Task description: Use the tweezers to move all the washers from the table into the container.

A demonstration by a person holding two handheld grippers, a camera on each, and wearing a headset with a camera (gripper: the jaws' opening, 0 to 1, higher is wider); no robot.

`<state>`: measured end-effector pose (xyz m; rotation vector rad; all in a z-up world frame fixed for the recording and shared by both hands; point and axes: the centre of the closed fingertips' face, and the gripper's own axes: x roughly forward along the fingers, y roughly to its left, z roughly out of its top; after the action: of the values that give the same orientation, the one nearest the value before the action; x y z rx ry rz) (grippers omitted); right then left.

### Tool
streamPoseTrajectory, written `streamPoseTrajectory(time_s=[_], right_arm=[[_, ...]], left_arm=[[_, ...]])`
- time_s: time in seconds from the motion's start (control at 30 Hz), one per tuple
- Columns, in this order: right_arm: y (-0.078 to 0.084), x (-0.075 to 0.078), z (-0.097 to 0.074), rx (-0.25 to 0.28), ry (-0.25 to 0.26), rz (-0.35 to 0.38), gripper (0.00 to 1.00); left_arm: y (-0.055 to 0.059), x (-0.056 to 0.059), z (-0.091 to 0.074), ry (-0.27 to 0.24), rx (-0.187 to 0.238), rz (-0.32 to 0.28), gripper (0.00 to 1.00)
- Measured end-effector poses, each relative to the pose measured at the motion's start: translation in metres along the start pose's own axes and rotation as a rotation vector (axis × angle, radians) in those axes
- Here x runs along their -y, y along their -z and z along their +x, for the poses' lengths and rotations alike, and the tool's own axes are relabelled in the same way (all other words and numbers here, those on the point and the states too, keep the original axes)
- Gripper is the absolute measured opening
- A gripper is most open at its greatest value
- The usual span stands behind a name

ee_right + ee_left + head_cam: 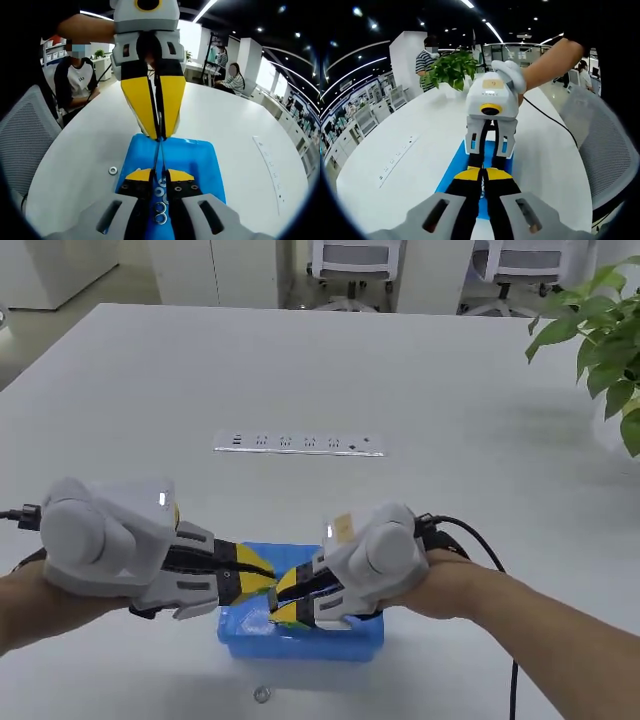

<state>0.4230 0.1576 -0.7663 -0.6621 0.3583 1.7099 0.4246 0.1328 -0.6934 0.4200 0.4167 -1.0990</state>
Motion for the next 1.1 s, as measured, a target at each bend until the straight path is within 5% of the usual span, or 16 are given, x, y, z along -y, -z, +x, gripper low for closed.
streamPoseTrajectory(time_s=[0.5,1.1], right_arm=[[-0.005,0.002,-0.012,-0.001,0.035,0.013,0.19],[-0.012,-0.003,-0.05,-0.001,0.145,0.116,0.35]], left_arm=[[-0.011,0.005,-0.002,0.018,0.013,0.015,0.05],[-0.033,0.012,-0.015,0.003,0.019,0.031,0.05]])
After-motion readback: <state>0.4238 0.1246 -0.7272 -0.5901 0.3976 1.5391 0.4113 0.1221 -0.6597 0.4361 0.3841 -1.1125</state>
